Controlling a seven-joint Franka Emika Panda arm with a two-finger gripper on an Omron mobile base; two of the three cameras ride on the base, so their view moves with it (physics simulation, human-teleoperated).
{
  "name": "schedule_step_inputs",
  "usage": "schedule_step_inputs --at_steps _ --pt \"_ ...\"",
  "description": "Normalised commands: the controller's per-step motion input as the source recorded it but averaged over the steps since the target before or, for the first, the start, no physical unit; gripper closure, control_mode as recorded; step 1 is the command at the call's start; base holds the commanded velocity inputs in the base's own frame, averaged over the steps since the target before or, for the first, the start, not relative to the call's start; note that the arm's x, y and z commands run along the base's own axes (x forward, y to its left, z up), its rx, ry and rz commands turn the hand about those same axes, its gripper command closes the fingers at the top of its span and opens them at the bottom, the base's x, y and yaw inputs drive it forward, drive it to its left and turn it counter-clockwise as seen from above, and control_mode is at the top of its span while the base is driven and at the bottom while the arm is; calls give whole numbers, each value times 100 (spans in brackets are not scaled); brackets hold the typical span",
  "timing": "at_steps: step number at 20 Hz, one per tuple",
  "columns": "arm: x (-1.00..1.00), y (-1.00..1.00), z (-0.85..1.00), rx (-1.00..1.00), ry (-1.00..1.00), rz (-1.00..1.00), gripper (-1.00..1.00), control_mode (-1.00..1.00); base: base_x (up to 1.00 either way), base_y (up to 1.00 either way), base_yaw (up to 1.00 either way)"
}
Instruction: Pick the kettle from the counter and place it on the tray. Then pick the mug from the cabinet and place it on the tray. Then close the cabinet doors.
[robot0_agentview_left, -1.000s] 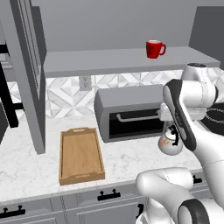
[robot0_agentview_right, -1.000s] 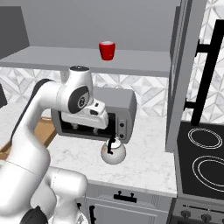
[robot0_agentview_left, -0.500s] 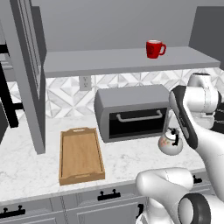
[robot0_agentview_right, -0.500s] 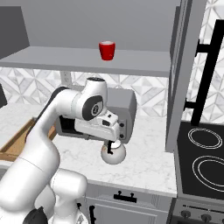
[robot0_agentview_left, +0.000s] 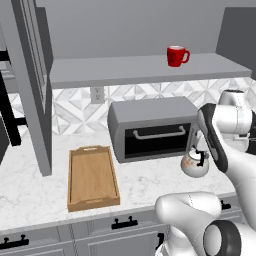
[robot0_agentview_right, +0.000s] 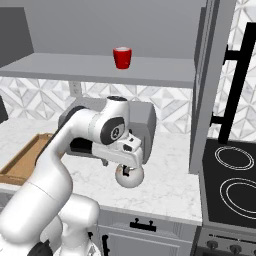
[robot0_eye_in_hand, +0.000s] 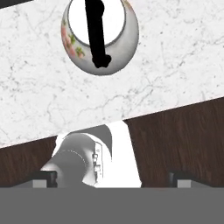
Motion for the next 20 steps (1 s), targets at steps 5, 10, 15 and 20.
schedule_step_inputs --at_steps 5,10,15,20 --pt "23 0 -13 0 3 0 -100 -100 0 0 0" --pt "25 0 -3 0 0 0 -100 -100 0 0 0" --pt "27 2 0 0 0 3 -100 -100 0 0 0" --pt "28 4 -9 0 0 5 -100 -100 0 0 0"
